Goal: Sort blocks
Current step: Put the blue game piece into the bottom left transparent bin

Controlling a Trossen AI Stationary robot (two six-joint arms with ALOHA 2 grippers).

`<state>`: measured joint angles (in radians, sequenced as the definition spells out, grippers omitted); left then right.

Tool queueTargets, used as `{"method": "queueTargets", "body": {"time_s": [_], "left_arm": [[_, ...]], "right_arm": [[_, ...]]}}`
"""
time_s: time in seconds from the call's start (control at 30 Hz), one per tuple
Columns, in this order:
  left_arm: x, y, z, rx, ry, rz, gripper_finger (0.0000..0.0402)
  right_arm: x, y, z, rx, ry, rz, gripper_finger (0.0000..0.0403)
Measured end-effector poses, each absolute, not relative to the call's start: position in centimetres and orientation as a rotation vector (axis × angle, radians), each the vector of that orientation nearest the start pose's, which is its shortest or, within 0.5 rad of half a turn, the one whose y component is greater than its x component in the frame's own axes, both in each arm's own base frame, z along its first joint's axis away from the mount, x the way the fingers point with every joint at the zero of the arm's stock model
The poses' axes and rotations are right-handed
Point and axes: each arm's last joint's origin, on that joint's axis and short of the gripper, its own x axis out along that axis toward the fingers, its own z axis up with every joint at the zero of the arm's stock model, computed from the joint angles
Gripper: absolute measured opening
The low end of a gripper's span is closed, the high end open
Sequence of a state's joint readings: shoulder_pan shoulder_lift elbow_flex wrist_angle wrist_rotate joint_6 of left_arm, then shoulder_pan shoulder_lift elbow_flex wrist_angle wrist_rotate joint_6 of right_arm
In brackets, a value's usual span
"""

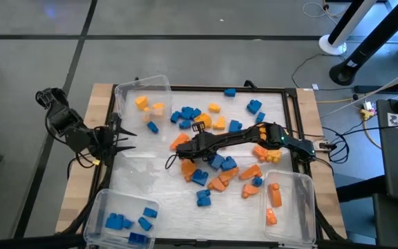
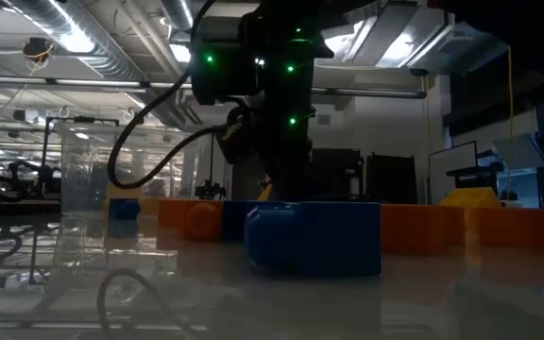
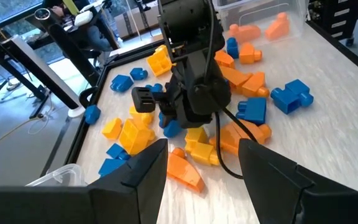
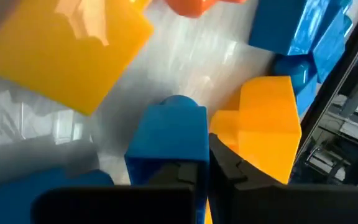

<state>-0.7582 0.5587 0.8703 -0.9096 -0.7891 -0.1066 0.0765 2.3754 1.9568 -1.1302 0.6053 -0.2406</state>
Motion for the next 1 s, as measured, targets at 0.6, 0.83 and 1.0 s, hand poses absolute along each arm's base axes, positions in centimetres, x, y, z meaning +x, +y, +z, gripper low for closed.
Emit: {"method": "queueTargets", "body": {"time_s": [0.6,0.83,1.0], "left_arm": [[7.5,-4.3,32.6,0.285,0.423,0.059,0.0186],[7.5,-4.3,32.6,0.286,0.424,0.059,0.0186],[7.5,-4.3,32.6,0.286,0.424,0.059,0.0186]], "right_arm": [[48.6,3.7,27.1,-0.671,1.164,-0.101,0.0018],[49.3,7.2,31.2,-0.573,0.783,0.124,0.0009],[49.9,10.6,32.5,-0.525,0.556,0.311,0.0017]]}}
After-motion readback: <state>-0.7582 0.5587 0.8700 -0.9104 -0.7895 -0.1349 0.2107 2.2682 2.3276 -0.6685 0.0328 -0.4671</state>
